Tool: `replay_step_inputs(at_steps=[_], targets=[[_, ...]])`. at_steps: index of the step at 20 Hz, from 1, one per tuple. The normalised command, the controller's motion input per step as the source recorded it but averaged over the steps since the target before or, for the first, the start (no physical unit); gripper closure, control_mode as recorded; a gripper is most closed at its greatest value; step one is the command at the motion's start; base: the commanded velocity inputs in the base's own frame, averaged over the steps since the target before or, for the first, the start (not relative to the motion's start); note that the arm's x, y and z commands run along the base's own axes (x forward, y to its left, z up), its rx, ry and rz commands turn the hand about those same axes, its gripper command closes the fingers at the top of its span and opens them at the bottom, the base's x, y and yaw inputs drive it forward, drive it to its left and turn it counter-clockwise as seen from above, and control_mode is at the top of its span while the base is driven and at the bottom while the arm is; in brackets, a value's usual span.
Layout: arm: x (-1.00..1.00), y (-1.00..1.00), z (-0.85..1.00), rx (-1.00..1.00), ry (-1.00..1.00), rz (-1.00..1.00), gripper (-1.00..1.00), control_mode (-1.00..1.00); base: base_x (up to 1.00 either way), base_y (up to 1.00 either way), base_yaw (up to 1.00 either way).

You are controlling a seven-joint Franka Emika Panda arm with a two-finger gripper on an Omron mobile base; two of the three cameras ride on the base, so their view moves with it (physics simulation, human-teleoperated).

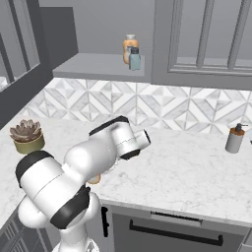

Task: Put the shaker and condiment bottle from the counter next to their counterparts in the cabinet.

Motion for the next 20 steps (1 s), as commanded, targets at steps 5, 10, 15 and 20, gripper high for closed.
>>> replay_step_inputs(at_steps=[5, 10, 15, 20], targets=[[0.0, 0.0, -0.06, 0.0, 0.0, 0.0, -1.0, -1.0, 0.0, 0.0, 0.0], [-0.07, 0.05, -0.21, 0.05, 0.01, 0.0, -1.0, -1.0, 0.0, 0.0, 0.0], [-0.16, 0.15, -0.21, 0.06, 0.04, 0.0, -1.0, -1.0, 0.0, 0.0, 0.0], [-0.05, 0.15, -0.23, 0.06, 0.06, 0.0, 1.0, -1.0, 0.0, 0.0, 0.0]])
